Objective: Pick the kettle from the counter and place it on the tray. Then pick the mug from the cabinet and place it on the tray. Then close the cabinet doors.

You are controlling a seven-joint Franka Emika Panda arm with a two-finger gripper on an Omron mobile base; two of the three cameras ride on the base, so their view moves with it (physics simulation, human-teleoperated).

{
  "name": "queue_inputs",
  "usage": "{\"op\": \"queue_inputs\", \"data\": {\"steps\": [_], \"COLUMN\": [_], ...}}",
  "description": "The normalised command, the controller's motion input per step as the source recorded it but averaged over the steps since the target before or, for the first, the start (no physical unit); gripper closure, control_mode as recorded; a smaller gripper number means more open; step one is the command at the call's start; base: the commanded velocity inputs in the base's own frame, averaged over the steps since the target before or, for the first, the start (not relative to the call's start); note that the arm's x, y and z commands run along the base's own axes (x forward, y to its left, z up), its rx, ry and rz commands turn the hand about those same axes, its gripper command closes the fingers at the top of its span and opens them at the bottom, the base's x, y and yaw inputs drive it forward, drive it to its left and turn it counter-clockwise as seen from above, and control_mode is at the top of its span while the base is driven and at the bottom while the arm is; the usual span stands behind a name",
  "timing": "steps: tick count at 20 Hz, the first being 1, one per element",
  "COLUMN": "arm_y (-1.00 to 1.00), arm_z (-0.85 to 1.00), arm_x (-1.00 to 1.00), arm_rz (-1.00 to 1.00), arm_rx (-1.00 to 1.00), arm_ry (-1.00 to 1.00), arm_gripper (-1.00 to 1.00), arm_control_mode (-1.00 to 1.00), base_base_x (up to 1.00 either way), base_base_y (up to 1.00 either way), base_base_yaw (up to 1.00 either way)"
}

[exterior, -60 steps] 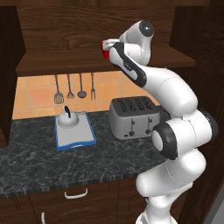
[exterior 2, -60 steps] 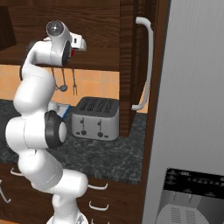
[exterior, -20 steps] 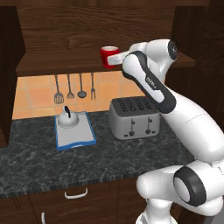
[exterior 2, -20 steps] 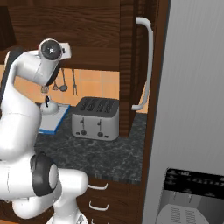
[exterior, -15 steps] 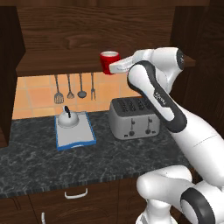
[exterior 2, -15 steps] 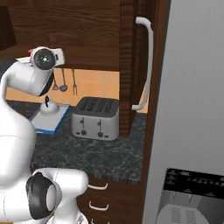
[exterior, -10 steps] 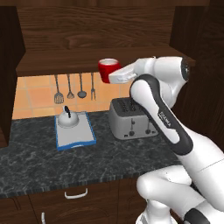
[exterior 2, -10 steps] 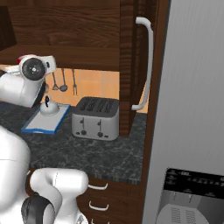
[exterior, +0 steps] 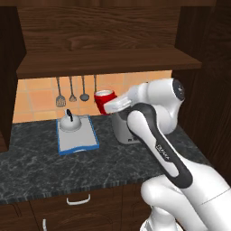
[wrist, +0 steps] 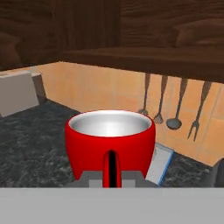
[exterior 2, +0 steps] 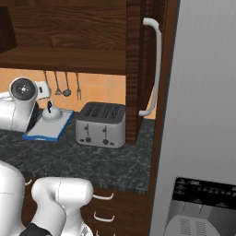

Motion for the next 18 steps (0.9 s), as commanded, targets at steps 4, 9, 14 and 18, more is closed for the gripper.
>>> {"op": "queue_inputs", "data": {"steps": [4,9,14,18], "arm_y": [0.24,0.25,0.26,0.24], "arm_z": [-0.87,-0.83,-0.68,-0.46], "arm_x": [0.17,0.26,0.41,0.5], "arm_rz": [0.03,0.09,0.08,0.02], "arm_rx": [-0.09,-0.05,-0.09,-0.08], "arm_ry": [0.24,0.12,0.01,0.0], "arm_gripper": [1.0,1.0,1.0,1.0], "arm_control_mode": [-1.0,-1.0,-1.0,-1.0], "base_base_x": [0.0,0.0,0.0,0.0], "base_base_y": [0.0,0.0,0.0,0.0], "base_base_yaw": [0.0,0.0,0.0,0.0]}}
